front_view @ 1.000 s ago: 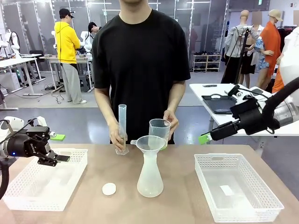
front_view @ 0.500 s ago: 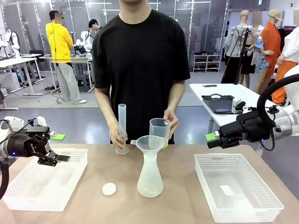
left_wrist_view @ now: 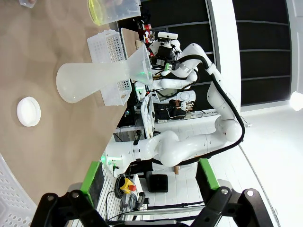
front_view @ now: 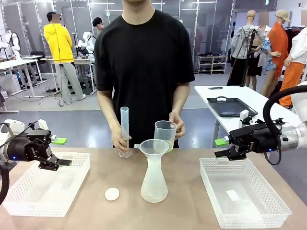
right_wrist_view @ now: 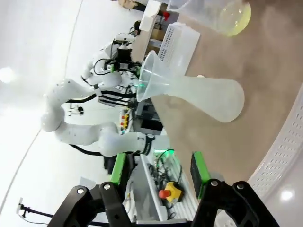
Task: Prepare the solutions needed for the experiment.
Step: Once the solution is in the Big flask , pick up the Plastic Funnel and place it back into the right Organizing basket.
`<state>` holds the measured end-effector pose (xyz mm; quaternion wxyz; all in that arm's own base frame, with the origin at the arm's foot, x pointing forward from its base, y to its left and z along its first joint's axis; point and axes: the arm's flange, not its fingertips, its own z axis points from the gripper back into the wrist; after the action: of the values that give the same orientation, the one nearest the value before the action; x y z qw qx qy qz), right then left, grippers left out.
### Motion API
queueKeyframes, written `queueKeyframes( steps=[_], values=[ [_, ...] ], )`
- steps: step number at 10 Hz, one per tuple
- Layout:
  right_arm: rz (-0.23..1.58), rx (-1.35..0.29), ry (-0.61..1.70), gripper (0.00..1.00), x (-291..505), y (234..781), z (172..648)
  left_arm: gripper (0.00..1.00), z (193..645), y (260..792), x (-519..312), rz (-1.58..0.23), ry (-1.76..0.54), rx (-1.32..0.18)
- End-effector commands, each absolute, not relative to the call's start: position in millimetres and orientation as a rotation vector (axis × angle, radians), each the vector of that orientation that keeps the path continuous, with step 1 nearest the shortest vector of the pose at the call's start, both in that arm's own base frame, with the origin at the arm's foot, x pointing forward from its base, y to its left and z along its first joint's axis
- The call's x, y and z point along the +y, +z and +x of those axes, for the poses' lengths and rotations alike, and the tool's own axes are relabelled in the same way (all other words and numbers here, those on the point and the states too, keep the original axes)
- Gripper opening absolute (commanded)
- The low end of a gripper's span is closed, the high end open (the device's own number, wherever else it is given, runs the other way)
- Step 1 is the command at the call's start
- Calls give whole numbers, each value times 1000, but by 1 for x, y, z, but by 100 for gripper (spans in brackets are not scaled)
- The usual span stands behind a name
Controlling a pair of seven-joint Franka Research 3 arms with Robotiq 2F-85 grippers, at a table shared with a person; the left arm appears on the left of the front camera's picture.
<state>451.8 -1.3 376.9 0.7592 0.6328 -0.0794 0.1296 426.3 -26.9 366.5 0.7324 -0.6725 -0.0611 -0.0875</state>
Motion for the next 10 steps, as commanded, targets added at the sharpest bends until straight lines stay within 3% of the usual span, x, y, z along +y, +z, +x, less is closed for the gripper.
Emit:
queueKeyframes(
  steps=[1,10],
  values=[
    [1422,-124,229,67,-1,380,463,100,427,369,-27,-1477,-184,-131],
    [1419,-127,238,67,-2,368,457,100,427,369,-27,-1477,-184,-131]
  ],
)
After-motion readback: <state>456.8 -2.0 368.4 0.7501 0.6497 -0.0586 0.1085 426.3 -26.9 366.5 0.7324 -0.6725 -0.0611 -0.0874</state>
